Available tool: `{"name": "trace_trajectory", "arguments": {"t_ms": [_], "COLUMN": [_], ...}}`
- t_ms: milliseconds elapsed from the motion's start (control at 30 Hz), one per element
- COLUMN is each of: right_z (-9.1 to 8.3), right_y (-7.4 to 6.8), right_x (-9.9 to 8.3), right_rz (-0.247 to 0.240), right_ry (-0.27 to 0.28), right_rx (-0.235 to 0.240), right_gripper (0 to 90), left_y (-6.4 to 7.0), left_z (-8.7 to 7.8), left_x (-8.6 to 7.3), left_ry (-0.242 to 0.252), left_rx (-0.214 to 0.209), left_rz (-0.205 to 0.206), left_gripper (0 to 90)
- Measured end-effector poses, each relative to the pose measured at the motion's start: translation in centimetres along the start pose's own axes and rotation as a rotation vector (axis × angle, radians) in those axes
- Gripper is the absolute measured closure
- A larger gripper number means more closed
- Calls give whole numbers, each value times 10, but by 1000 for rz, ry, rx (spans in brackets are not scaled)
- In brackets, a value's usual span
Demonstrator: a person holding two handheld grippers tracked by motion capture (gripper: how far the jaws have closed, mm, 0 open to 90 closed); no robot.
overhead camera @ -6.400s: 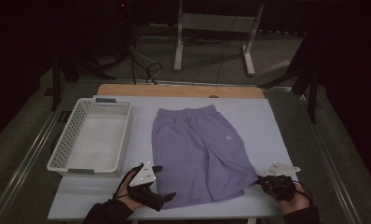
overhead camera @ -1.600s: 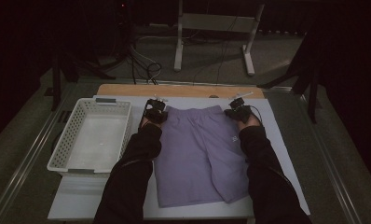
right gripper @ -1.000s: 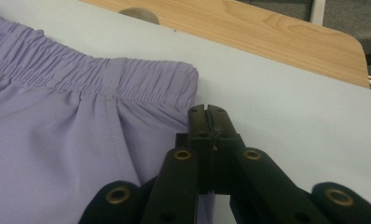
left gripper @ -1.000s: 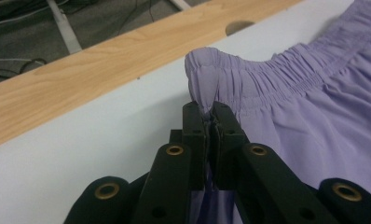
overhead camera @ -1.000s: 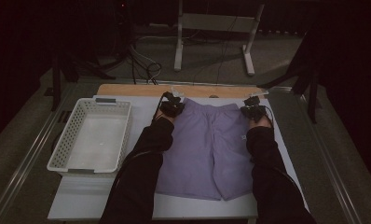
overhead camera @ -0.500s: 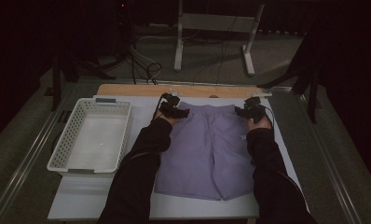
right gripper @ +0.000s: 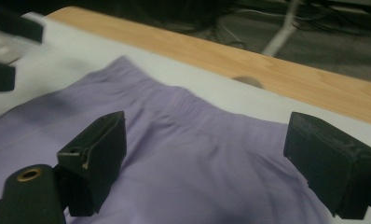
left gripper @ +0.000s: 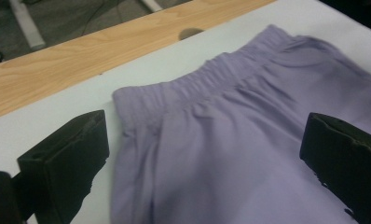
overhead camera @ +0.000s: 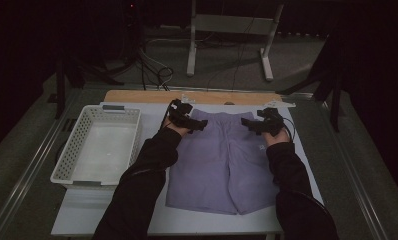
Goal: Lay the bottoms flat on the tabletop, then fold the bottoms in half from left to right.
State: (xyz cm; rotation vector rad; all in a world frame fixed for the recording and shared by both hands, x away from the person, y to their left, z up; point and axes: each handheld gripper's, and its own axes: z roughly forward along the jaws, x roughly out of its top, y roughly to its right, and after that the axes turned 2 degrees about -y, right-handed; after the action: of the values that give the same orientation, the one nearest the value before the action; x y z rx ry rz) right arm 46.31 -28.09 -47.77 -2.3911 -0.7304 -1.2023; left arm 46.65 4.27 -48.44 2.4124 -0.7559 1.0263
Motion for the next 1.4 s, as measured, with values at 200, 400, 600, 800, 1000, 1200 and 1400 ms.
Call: {"name": "trace_trajectory", "arguments": {"t_ms": [200,400,600,800,1000,1200,1400], "right_z": [-2,-9,6,11,11,13,17], "right_y": [-15,-31,-43,-60,-72,-88,-102], "right_x": [-6,-10,-9,-4,5,16,21], "right_rz": [-40,-64,-34,-45,-70,-118,-161], "right_ry": [42,131,50,70,75,80,118], "right_rx": [51,43,138,146,129,177,258], "right_gripper": [97,136,122,124,122,125,124], "left_y": [9,18,17,19,26,34,49], "left_z": [-14,-29,-37,-47,-62,-74,-88], "left_x": [-6,-13,-20,-29,-39,-50,-66], "left_ry": [5,24,29,40,49,54,59], "left_rx": [-26,-43,-53,-60,-60,-68,-85], "left_rz": [22,59,54,56,85,94,128], "left_gripper": [10,10,10,10,10,9,9]}}
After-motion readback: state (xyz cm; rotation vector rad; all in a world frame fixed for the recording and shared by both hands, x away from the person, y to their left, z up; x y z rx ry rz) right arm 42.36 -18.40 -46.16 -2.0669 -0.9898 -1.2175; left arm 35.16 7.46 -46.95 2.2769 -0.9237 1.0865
